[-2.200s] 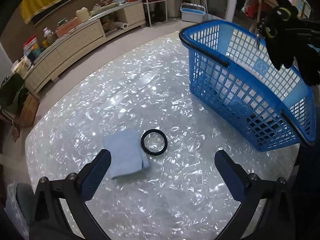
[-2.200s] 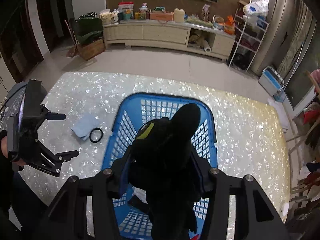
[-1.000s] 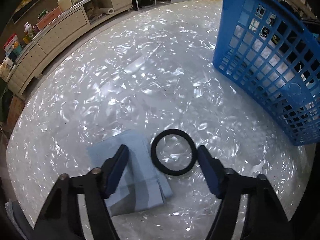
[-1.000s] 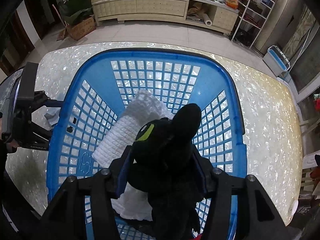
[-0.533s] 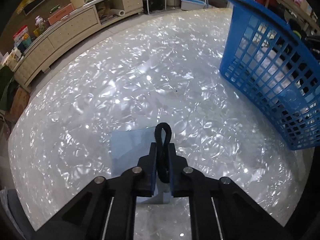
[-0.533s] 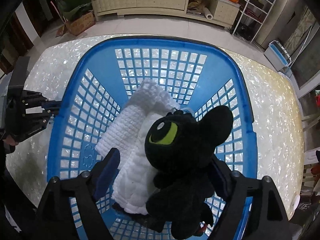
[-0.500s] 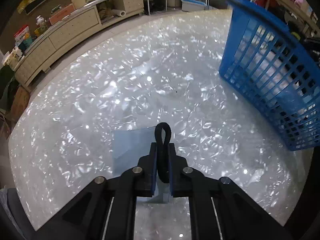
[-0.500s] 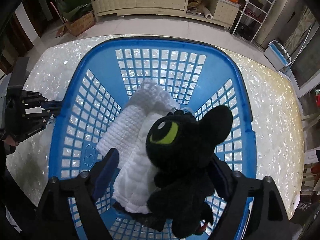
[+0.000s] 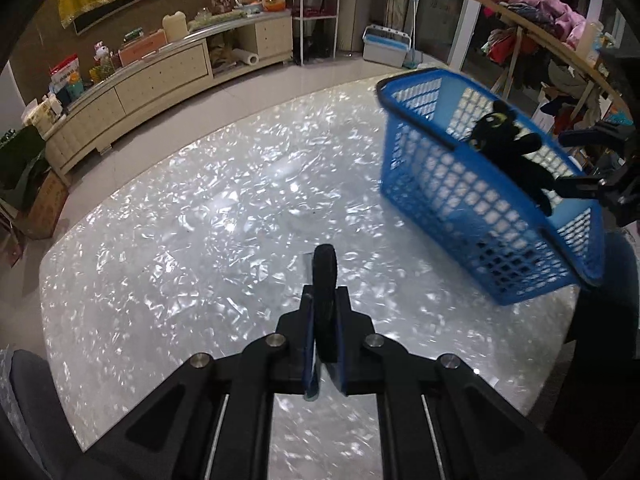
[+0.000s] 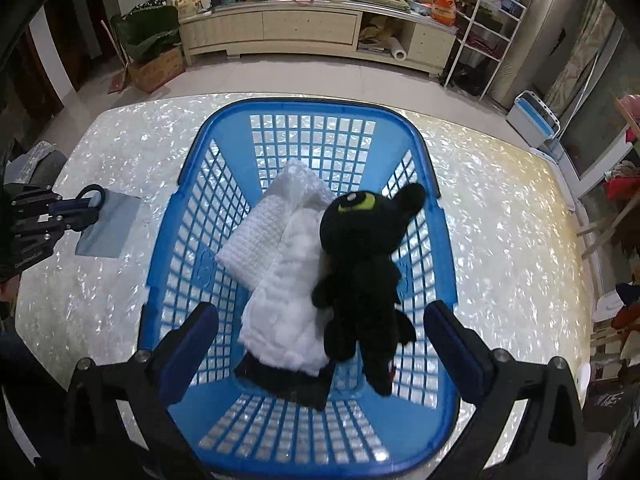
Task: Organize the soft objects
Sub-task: 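Open the right gripper to drop the plush toy while the left gripper lifts the ring, then lower the black ring into the basket with the left gripper and release it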
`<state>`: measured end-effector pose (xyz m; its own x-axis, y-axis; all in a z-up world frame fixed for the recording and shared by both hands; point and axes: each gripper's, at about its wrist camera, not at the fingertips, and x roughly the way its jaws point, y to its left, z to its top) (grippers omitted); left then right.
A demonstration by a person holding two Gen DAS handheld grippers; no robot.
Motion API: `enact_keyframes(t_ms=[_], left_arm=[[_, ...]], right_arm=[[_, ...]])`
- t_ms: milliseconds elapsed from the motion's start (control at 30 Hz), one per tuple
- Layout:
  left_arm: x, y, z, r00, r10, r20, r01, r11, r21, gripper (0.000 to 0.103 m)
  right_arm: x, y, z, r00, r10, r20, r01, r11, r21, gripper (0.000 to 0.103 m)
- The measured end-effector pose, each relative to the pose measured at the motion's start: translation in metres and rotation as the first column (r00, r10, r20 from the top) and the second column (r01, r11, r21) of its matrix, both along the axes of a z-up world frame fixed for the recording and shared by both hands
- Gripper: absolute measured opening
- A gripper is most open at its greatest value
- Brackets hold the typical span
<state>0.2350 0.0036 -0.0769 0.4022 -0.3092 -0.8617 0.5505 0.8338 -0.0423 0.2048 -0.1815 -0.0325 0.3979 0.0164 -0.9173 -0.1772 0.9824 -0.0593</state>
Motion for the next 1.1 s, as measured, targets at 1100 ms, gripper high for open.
enact_keyframes(t_ms=[1100], left_arm=[[-0.02,-0.15,0.041,0.996,-0.089,-0.019,0.087,0.992,-0.095,0.008]], right_arm=[[-0.052,-0.051,-0.002,0.997,-0.069,0.03,0.065,0.992,0.104,0.103]])
